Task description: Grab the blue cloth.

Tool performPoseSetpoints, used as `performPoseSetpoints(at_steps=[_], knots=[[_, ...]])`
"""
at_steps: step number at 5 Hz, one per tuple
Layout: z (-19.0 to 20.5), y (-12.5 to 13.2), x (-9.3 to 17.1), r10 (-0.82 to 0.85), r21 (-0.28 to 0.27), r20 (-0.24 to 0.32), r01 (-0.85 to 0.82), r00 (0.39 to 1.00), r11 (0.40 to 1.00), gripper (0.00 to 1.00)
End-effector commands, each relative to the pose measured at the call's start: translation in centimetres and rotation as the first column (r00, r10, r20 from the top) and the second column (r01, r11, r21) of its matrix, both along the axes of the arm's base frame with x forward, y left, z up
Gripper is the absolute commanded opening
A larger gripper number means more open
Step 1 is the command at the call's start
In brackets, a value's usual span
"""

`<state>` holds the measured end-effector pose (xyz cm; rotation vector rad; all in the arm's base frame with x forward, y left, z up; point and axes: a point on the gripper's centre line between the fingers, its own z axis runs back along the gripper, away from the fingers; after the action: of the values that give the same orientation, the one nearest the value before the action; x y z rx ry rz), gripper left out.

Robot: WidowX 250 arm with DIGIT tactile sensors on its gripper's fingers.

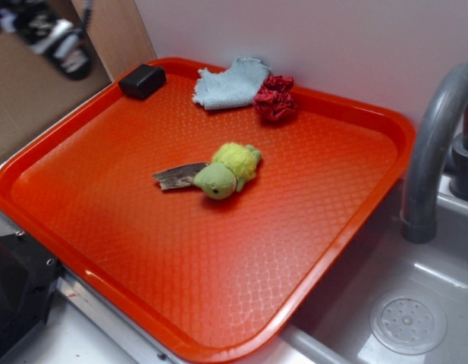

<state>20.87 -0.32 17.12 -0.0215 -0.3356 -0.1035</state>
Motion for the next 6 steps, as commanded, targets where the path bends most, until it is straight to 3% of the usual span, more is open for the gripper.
performPoseSetpoints(at_steps=[1,3,4,6], knots=[[-2.3,3.0,3.8,0.086,0.051,-0.018,-0.085,0.996,0.995,1.00],[-2.3,3.0,3.8,0.086,0.051,-0.018,-0.085,0.996,0.995,1.00],[-6.1,3.8,6.4,0.085,0.105,-0.076,-0.077,0.993,0.991,1.00],[-9.9,5.0,8.6,0.133,0.191,-0.172,-0.099,0.976,0.977,1.00]])
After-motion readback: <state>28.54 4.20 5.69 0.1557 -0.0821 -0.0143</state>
